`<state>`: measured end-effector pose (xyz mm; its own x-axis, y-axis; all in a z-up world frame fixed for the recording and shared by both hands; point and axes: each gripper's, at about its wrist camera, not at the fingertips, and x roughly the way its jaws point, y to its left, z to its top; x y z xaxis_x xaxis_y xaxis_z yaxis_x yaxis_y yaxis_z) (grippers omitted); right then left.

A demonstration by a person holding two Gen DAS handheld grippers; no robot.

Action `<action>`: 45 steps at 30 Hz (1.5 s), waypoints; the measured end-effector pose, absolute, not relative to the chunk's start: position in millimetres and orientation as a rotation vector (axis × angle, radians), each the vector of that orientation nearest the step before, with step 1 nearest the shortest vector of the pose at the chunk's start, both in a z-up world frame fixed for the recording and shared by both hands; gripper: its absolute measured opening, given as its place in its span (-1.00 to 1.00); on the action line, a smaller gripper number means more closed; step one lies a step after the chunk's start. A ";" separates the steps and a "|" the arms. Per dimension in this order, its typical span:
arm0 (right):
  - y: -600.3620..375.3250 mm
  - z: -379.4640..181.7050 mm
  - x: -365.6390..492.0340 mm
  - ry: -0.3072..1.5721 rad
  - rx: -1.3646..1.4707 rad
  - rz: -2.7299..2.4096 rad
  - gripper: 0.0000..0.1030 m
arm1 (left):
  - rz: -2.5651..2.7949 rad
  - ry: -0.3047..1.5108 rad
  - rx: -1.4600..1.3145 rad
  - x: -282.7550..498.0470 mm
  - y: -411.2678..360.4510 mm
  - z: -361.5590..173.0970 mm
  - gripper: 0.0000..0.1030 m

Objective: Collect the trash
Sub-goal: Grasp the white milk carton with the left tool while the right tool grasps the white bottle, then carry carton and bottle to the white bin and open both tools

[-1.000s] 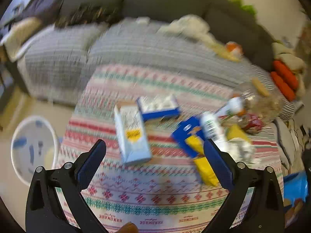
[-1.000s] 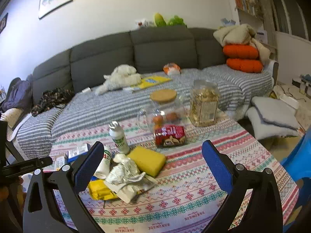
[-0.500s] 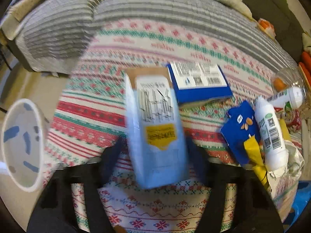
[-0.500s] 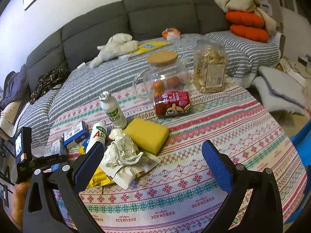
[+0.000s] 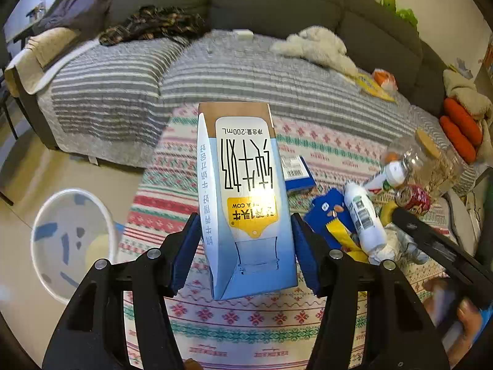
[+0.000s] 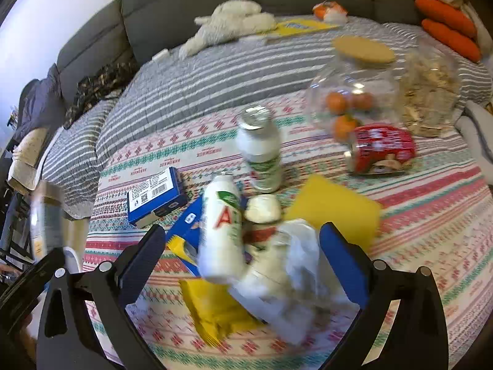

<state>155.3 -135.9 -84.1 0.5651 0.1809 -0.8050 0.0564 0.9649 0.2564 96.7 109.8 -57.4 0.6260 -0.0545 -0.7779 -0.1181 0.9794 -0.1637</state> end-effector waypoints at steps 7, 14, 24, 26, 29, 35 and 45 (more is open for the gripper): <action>-107.9 -113.1 185.1 1.070 0.136 0.057 0.08 | 0.058 0.889 -0.235 100.1 129.2 -53.8 0.08; -110.0 -115.5 176.3 1.038 0.128 0.071 -0.29 | 0.059 0.853 -0.256 90.6 147.8 -41.1 0.08; -96.5 -65.4 148.5 0.883 0.184 0.180 -0.29 | 0.091 0.826 -0.308 77.1 183.1 -32.3 0.08; -88.3 -55.5 142.2 0.856 0.190 0.207 -0.29 | 0.104 0.826 -0.323 74.8 192.2 -32.2 0.08; -70.1 -43.1 132.4 0.821 0.192 0.258 -0.29 | 0.138 0.828 -0.347 72.0 209.8 -33.4 0.08; -18.0 -34.0 117.3 0.798 0.174 0.381 -0.29 | 0.210 0.908 -0.402 71.2 249.2 -48.2 0.08; 72.5 -57.5 108.7 0.848 0.170 0.568 -0.29 | 0.331 1.062 -0.506 64.9 308.2 -85.4 0.13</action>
<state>108.7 72.5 -57.5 0.5242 0.5379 -0.6602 -0.4061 0.8393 0.3615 64.9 308.2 -85.4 0.4546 0.0181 -0.8905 -0.4917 0.8387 -0.2340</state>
